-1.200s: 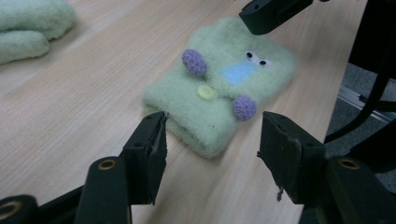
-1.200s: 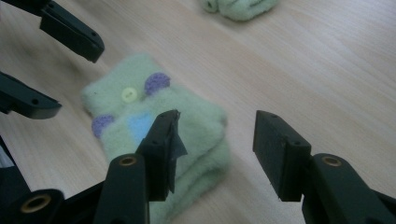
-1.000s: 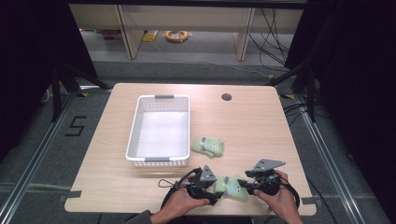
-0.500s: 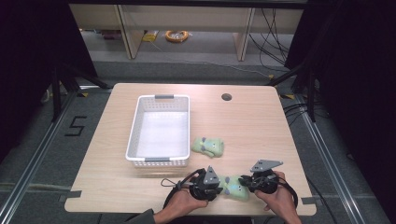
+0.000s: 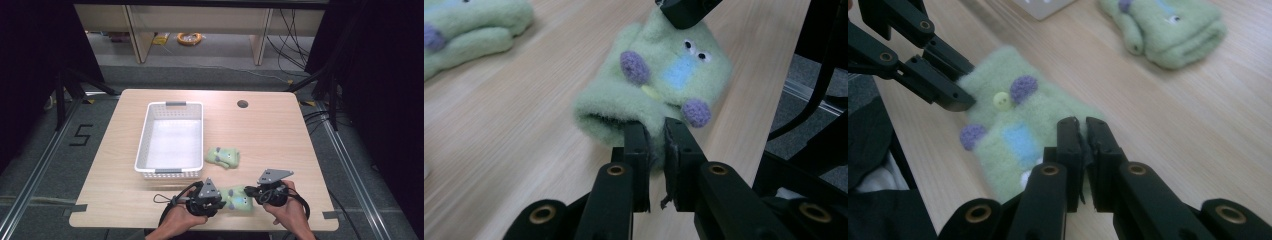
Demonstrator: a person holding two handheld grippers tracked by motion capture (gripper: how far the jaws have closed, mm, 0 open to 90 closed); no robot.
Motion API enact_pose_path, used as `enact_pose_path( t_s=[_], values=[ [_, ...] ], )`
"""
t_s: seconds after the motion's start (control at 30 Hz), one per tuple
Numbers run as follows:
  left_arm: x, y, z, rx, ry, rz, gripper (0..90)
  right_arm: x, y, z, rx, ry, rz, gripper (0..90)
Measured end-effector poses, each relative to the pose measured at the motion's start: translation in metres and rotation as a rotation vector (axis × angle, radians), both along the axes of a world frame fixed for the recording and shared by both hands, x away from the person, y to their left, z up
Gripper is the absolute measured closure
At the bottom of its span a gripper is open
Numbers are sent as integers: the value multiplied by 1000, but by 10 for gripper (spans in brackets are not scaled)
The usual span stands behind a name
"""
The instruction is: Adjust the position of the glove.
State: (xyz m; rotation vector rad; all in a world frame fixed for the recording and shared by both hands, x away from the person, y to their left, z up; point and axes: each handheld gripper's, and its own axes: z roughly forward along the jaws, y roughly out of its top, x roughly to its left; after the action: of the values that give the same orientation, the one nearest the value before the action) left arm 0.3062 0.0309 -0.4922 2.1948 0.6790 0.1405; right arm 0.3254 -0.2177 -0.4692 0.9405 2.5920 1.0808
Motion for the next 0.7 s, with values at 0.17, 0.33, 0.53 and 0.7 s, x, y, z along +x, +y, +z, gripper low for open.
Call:
enact_pose_path(
  t_s=[0.17,0.33,0.53,0.7],
  values=[
    [-2,12,-1,-11,6,21,809,4,13,2,4,-2,28,865],
    [0,16,-6,6,17,24,804,7,19,-3,-7,17,27,864],
    [2,13,-14,32,32,10,776,11,17,-17,-19,40,12,855],
    [2,16,-13,33,48,27,588,10,18,-19,-20,53,-12,785]
  ],
)
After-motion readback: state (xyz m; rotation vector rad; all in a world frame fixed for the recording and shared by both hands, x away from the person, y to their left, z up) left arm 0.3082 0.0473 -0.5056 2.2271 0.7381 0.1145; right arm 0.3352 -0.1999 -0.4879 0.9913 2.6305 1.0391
